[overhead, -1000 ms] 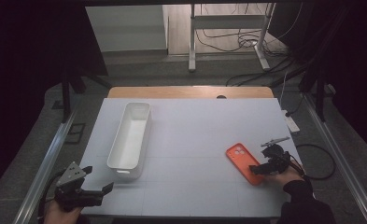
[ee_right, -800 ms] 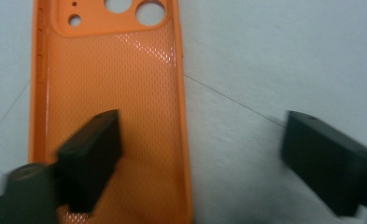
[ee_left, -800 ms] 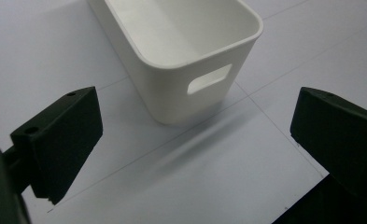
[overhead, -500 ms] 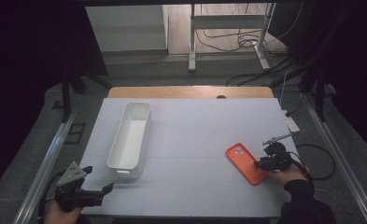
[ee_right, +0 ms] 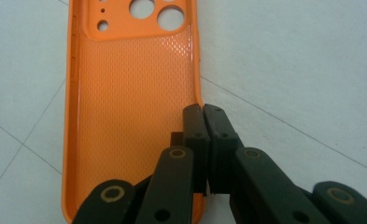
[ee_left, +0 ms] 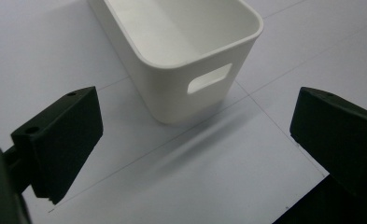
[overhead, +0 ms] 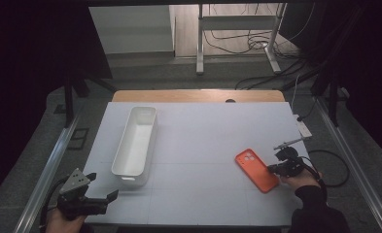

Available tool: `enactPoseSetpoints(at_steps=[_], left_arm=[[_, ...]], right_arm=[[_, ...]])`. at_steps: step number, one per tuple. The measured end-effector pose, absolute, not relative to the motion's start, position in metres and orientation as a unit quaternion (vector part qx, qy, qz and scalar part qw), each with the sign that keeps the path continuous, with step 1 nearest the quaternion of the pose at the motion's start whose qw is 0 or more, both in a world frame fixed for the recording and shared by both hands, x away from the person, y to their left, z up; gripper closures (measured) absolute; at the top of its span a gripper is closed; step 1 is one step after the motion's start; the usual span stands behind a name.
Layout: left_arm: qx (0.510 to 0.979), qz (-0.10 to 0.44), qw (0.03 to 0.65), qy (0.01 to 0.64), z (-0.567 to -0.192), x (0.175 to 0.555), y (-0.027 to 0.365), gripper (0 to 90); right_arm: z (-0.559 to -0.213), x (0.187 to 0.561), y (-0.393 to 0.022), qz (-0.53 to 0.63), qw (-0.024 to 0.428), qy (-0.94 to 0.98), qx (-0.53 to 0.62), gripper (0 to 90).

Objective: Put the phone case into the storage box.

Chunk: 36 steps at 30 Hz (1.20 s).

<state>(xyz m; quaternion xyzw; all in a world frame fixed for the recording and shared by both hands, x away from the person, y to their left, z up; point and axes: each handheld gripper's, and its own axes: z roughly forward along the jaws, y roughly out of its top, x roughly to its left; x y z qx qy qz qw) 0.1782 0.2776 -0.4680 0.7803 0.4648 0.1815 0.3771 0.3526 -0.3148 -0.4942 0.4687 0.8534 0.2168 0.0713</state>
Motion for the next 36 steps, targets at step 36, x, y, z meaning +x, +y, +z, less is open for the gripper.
enactPoseSetpoints(at_steps=[36], left_arm=[[0.776, 0.172, 0.379, 0.473, -0.468, 0.180, 0.279, 1.7]], right_arm=[[-0.460, 0.334, -0.306, 0.287, 0.134, 0.833, 0.454, 89.1]])
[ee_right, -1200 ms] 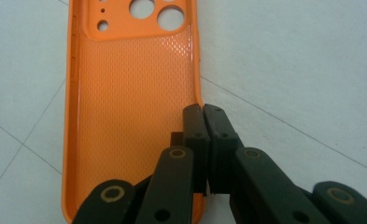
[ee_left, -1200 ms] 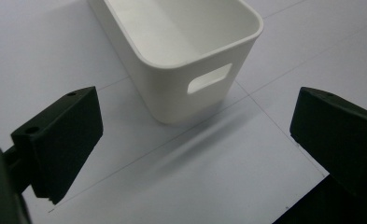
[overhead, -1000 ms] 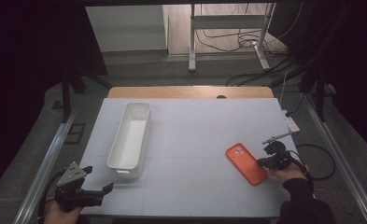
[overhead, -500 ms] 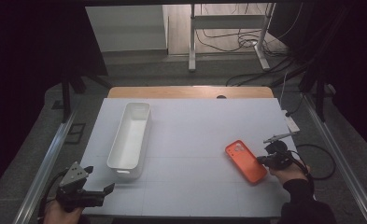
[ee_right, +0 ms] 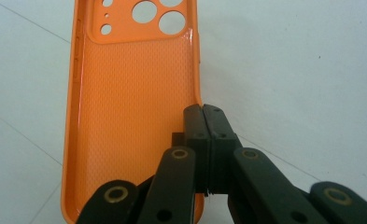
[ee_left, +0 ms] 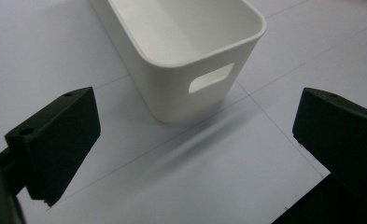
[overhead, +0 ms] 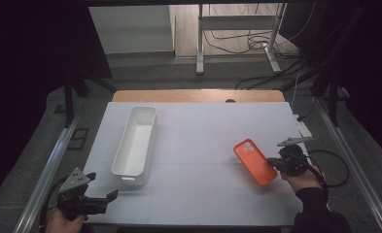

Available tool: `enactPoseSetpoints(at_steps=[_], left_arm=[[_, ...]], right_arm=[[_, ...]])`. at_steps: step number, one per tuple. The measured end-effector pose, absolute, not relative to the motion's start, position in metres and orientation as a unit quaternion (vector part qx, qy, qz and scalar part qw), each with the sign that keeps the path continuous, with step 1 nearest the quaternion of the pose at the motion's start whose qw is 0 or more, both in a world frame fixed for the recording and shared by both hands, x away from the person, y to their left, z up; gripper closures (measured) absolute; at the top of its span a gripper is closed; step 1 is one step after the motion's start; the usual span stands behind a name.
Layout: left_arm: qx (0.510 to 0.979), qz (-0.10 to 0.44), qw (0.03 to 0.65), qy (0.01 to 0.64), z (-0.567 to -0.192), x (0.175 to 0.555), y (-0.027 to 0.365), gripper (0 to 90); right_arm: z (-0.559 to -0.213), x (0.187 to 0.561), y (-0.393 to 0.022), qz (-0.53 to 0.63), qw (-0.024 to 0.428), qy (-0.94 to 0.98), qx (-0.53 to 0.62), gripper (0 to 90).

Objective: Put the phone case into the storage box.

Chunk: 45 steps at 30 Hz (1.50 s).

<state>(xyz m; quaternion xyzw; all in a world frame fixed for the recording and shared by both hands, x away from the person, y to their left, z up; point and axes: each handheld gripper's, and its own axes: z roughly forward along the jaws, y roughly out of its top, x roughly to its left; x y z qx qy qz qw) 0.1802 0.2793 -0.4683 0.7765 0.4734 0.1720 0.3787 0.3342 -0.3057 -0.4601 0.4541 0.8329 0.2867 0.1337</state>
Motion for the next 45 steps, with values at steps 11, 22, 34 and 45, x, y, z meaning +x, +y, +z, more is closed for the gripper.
enactPoseSetpoints(at_steps=[11, 22, 34, 45], left_arm=[[0.774, 0.169, 0.379, 0.479, -0.468, 0.181, 0.280, 2.7], [0.774, 0.168, 0.383, 0.477, -0.468, 0.181, 0.280, 1.4], [0.775, 0.158, 0.384, 0.476, -0.468, 0.183, 0.281, 0.0], [0.770, 0.136, 0.412, 0.468, -0.463, 0.190, 0.272, 0.0]], right_arm=[[-0.451, 0.331, -0.303, 0.313, 0.145, 0.825, 0.449, 89.1], [-0.441, 0.326, -0.292, 0.347, 0.148, 0.819, 0.431, 89.1], [-0.428, 0.323, -0.278, 0.388, 0.159, 0.807, 0.415, 89.1], [-0.423, 0.323, -0.264, 0.406, 0.160, 0.808, 0.395, 89.1]])
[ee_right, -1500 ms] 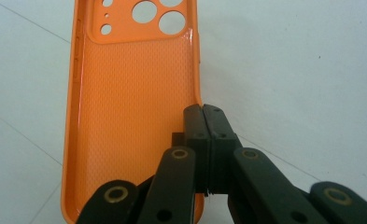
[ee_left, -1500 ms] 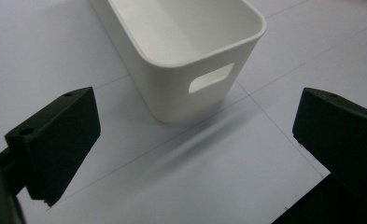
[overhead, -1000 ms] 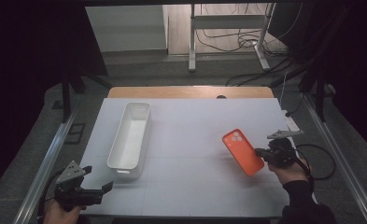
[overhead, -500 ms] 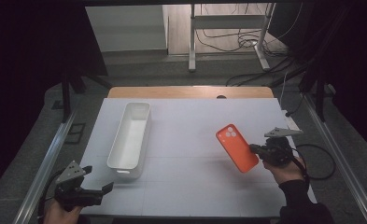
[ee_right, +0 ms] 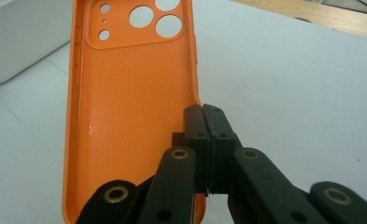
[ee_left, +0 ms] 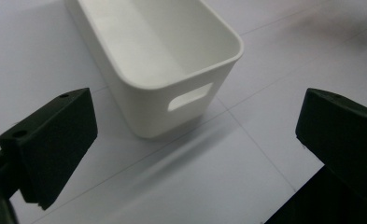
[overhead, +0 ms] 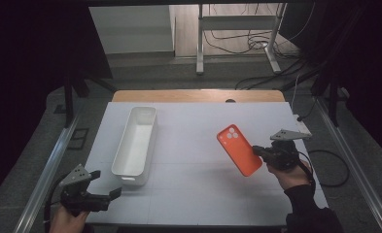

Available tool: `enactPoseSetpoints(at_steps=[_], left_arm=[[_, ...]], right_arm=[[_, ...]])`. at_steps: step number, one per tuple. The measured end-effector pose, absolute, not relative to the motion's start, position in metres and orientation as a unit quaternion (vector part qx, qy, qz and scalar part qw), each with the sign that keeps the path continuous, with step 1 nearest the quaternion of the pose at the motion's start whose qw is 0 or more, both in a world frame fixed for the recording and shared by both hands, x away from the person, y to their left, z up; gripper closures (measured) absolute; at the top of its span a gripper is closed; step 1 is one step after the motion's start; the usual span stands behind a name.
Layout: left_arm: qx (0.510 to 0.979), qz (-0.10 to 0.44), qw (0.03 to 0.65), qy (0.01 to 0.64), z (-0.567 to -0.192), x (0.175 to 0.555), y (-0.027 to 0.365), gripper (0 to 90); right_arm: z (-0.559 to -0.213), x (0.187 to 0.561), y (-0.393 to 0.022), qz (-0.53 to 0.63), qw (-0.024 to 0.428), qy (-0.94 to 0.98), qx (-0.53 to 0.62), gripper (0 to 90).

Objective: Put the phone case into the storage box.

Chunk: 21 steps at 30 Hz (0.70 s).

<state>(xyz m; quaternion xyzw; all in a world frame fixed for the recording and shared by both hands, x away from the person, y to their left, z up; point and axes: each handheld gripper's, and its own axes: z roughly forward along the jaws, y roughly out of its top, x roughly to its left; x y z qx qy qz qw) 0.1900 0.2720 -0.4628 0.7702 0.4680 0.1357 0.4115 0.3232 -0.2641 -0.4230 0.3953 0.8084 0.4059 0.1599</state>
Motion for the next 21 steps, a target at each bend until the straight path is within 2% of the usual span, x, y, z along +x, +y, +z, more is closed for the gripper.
enactPoseSetpoints(at_steps=[11, 21], left_arm=[[0.760, 0.105, 0.440, 0.467, -0.460, 0.201, 0.262, 0.0], [0.764, 0.100, 0.447, 0.455, -0.452, 0.215, 0.247, 0.0]], right_arm=[[-0.419, 0.324, -0.256, 0.418, 0.165, 0.805, 0.387, 89.1], [-0.415, 0.323, -0.249, 0.420, 0.172, 0.801, 0.390, 89.1]])
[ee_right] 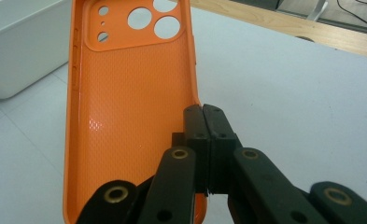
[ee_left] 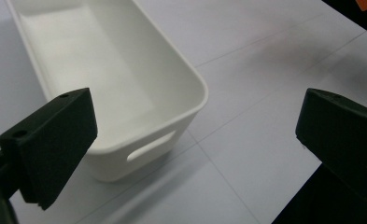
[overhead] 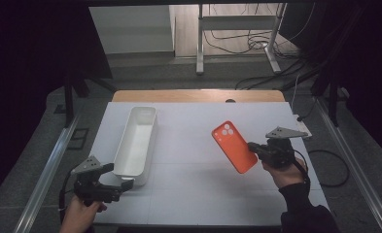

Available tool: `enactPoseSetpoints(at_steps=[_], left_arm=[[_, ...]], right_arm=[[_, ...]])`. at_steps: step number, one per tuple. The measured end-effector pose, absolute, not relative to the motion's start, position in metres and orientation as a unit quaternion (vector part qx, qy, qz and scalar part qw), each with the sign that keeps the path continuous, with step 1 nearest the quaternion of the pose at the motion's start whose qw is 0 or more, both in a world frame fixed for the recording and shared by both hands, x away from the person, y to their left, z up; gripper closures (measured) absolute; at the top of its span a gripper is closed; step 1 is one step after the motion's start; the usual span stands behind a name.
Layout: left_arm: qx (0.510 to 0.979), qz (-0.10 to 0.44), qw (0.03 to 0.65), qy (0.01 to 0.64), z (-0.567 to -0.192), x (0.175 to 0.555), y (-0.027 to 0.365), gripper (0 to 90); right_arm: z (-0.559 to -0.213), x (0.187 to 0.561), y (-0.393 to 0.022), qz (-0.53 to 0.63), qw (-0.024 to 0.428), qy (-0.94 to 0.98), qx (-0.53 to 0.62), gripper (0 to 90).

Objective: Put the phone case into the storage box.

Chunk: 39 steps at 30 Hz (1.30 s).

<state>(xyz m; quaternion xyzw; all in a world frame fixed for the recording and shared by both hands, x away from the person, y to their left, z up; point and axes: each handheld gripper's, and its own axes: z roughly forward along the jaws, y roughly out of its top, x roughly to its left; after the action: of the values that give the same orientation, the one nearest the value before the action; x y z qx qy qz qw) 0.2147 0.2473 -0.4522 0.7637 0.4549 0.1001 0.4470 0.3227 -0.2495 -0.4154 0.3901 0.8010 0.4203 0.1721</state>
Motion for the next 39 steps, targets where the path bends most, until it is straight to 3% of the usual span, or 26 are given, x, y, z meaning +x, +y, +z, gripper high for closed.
enactPoseSetpoints(at_steps=[39], left_arm=[[0.768, 0.021, 0.512, 0.385, -0.446, 0.272, 0.177, 0.0]], right_arm=[[-0.412, 0.308, -0.220, 0.445, 0.172, 0.796, 0.372, 89.1]])
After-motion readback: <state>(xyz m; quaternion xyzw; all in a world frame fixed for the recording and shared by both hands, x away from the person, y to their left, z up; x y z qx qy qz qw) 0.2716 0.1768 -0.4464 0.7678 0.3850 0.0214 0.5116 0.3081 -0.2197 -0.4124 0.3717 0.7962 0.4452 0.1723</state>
